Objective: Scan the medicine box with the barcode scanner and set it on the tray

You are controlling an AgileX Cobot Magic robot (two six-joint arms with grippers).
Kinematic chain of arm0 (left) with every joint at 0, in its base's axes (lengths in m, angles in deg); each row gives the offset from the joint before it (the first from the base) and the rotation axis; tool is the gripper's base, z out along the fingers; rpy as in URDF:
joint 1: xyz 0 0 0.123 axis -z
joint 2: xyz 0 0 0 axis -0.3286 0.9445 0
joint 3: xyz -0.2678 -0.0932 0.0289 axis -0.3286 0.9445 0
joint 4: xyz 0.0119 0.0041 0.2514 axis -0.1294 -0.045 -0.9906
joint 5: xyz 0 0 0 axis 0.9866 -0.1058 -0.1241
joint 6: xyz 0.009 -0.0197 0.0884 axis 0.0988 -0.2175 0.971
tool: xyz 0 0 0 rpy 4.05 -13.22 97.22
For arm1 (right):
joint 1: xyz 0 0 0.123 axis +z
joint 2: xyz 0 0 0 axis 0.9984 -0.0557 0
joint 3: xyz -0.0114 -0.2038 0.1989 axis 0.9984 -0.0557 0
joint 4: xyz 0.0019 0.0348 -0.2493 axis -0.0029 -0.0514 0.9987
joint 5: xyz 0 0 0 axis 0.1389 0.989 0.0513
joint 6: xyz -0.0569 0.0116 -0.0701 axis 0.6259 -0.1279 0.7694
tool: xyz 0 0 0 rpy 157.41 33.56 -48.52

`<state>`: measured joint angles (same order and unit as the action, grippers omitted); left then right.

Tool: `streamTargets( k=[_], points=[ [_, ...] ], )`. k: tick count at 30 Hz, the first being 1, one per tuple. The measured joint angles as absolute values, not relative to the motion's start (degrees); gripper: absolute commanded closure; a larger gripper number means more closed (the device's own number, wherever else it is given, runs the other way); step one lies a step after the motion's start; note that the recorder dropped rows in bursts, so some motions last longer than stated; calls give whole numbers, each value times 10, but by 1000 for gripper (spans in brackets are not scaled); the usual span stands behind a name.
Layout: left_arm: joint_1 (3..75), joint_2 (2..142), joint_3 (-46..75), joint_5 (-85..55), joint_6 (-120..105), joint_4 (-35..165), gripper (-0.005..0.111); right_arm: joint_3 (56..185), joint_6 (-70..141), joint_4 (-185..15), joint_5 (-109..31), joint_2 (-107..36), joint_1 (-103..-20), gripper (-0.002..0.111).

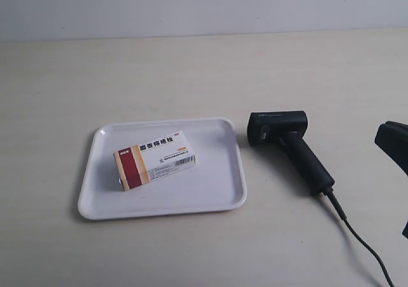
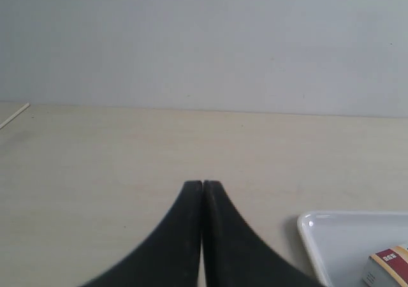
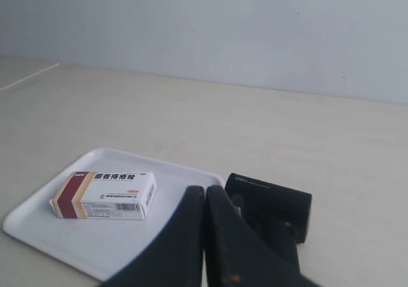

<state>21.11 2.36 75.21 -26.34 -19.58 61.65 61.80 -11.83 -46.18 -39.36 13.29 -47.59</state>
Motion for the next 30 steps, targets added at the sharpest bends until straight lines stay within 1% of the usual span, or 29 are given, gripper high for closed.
streamTargets(
  k=[8,12,17,21,23,27,30],
  points=[
    [211,24,752,-263,-196,617,104,618,-118,-462,-394,133,-476,108],
    [211,24,752,-263,-196,617,104,596,-118,-451,-389,154,-476,108],
    [211,24,752,-263,-196,617,104,558,-190,-403,-406,232,-476,108],
    [211,24,752,-263,-196,617,104,558,-215,-423,-469,285,-476,108],
    [211,24,752,-263,-196,617,104,558,-120,-510,-484,301,-476,108],
    [211,24,752,-263,-196,617,104,558,156,-757,-488,326,-476,108],
    [211,24,752,-263,-196,617,104,558,267,-852,-490,337,-476,108]
  ],
)
